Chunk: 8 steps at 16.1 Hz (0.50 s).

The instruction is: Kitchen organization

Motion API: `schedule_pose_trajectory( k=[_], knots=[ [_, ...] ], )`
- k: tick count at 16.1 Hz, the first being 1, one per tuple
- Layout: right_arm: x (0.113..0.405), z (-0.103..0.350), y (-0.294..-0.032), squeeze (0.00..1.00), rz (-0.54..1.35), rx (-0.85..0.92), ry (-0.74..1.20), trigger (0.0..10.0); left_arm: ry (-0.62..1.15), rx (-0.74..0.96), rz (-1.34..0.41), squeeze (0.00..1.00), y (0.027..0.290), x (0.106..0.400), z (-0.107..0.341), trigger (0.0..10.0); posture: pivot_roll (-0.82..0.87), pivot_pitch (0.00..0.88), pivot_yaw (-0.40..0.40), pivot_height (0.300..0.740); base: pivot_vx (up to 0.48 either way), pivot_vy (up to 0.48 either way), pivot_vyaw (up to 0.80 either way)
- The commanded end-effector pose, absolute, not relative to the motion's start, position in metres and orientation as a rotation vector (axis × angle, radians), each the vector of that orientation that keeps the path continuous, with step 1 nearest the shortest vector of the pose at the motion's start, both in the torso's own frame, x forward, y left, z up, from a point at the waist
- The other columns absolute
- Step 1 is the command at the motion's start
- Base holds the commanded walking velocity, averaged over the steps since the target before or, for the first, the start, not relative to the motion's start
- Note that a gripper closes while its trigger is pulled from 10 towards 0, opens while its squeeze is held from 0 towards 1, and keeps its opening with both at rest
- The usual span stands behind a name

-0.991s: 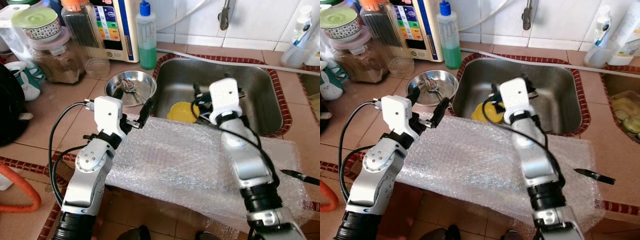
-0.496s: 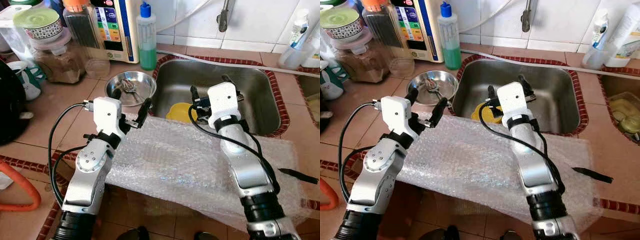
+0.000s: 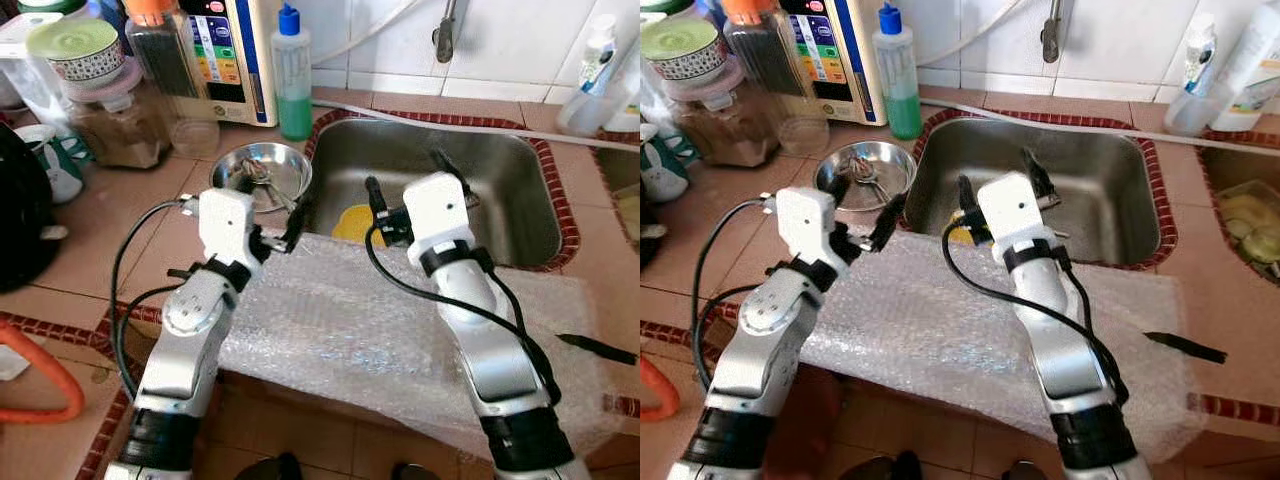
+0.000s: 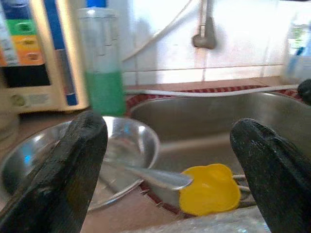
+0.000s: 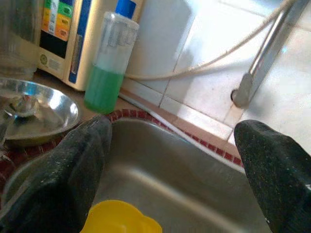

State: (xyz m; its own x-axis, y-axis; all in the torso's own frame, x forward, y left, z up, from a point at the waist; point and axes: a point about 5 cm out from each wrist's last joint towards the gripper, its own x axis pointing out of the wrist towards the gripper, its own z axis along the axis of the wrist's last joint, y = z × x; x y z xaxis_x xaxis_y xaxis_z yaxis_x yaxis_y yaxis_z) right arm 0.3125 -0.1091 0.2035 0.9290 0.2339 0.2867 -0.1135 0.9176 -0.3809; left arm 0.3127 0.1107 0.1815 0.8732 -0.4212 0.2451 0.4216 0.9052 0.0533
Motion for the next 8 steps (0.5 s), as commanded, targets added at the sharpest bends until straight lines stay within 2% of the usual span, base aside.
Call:
schedule_pose_trajectory(
  k=[1,8],
  knots=[
    [0.31,0.206,-0.119,0.36,0.146,-0.356,-0.333,10.0,-0.263,0.014,-0.474,0.0,0.106,0.314,0.182,10.0,-0.27,0.178,0.12,0.74,0.0,0.0,0.0],
    [0.321,0.201,-0.154,0.36,0.022,-0.361,-0.279,10.0,-0.264,0.01,-0.475,0.0,0.1,0.321,0.183,10.0,-0.28,0.171,0.12,0.74,0.0,0.0,0.0]
  ],
)
